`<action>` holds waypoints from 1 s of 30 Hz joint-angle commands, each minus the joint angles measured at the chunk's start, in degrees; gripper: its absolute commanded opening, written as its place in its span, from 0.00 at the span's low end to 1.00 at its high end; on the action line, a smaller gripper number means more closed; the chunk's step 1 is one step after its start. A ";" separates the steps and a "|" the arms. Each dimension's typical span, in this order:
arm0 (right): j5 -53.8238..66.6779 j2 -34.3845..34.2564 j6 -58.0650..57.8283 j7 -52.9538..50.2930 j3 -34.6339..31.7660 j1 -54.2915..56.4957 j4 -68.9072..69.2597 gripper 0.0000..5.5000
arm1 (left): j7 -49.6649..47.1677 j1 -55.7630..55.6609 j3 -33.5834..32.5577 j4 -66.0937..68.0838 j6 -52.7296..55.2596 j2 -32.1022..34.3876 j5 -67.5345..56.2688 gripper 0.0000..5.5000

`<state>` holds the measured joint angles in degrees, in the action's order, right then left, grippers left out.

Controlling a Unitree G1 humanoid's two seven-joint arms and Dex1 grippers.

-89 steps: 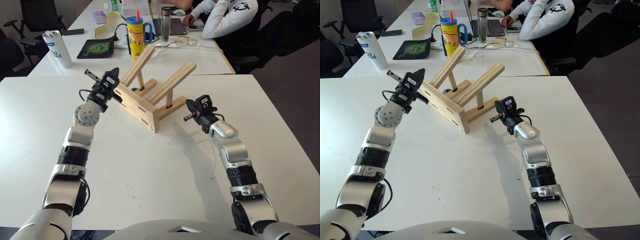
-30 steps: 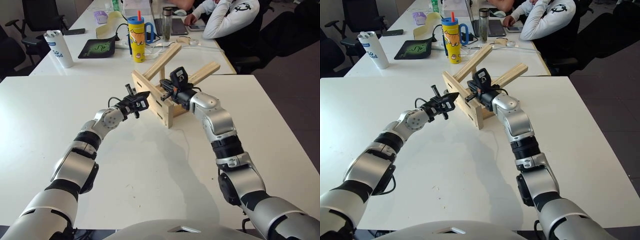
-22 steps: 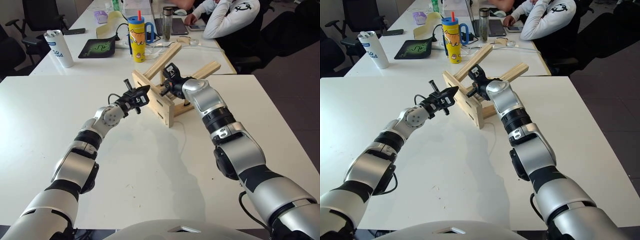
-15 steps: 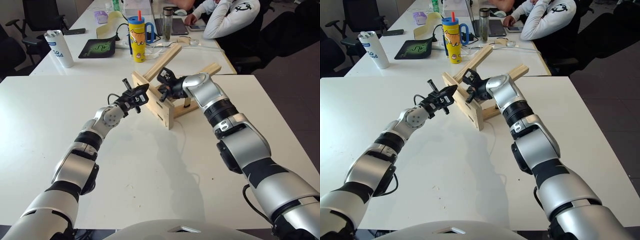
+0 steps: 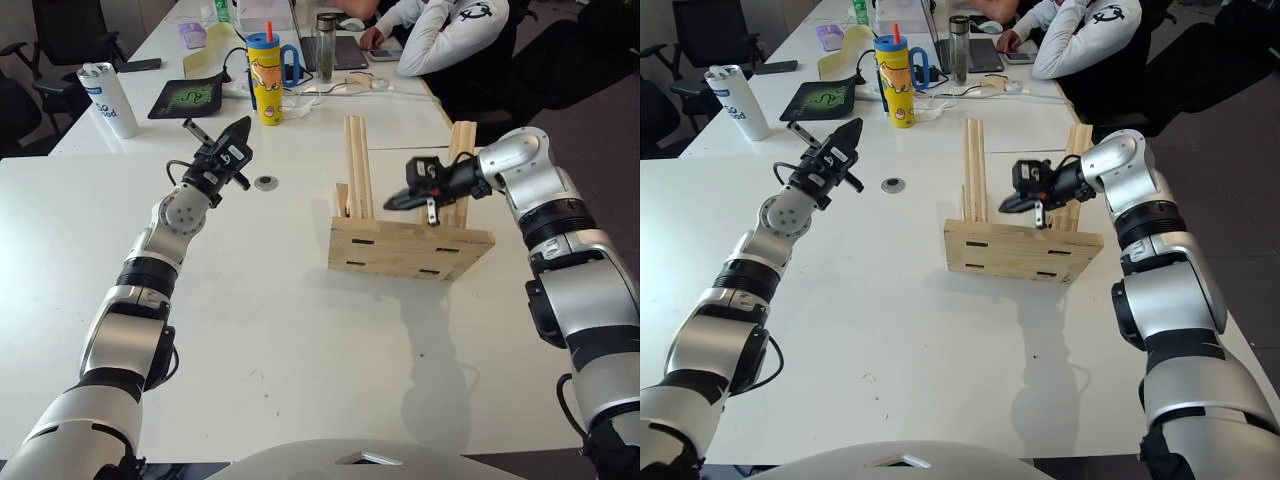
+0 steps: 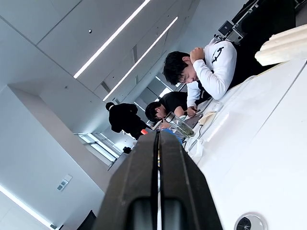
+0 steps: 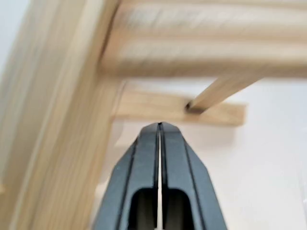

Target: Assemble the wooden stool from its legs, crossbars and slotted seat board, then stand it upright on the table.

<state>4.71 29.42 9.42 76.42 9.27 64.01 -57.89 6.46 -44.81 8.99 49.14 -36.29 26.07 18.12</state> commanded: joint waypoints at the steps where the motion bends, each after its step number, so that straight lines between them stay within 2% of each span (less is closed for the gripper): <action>1: 14.87 -2.63 -9.67 -15.90 -17.67 7.17 1.95 0.00 | 1.96 5.72 0.11 -4.29 1.98 -0.04 -0.82 0.00; 7: 8.10 3.69 -7.63 -52.69 -22.81 -1.33 -2.44 0.00 | 2.48 15.37 -2.31 -16.76 7.16 -0.41 -3.73 0.00; 9: 4.40 6.01 -8.64 -61.90 -21.49 -6.44 -5.64 0.00 | 2.10 17.91 -3.05 -19.56 8.88 -0.62 -4.43 0.00; 11: 0.74 6.80 -9.42 -66.51 -18.76 -11.99 -8.02 0.00 | 1.85 19.78 -3.70 -21.56 10.37 -0.96 -5.08 0.00; 14: -0.68 4.48 -10.91 -65.99 -17.30 -17.22 -9.50 0.00 | 1.72 21.47 -3.94 -23.49 11.92 -1.16 -5.07 0.00; 17: -0.92 0.50 -12.46 -57.72 -15.23 -20.00 -8.63 0.00 | 1.80 22.35 -3.92 -25.24 13.59 -1.54 -4.56 0.00; 19: 0.41 -1.78 -12.37 -50.22 -14.34 -21.26 -5.46 0.00 | 1.91 22.31 -3.79 -25.94 14.35 -1.87 -4.44 0.00; 21: 4.07 -3.69 -13.78 -38.45 -13.76 -23.12 0.78 0.00 | 2.18 22.46 -3.89 -27.05 15.17 -2.54 -4.96 0.00; 23: 5.45 -4.46 -14.87 -33.25 -13.35 -23.75 4.88 0.00 | 2.37 22.94 -3.87 -27.79 15.52 -3.11 -5.26 0.00; 30: 4.52 -8.23 -15.42 -34.30 -12.78 -20.21 5.81 0.00 | 2.61 22.60 -3.10 -22.69 14.96 -4.39 -5.12 0.00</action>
<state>9.41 22.53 -5.56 42.30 -3.75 41.65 -53.18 8.43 -22.16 5.48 24.20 -21.13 22.03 12.95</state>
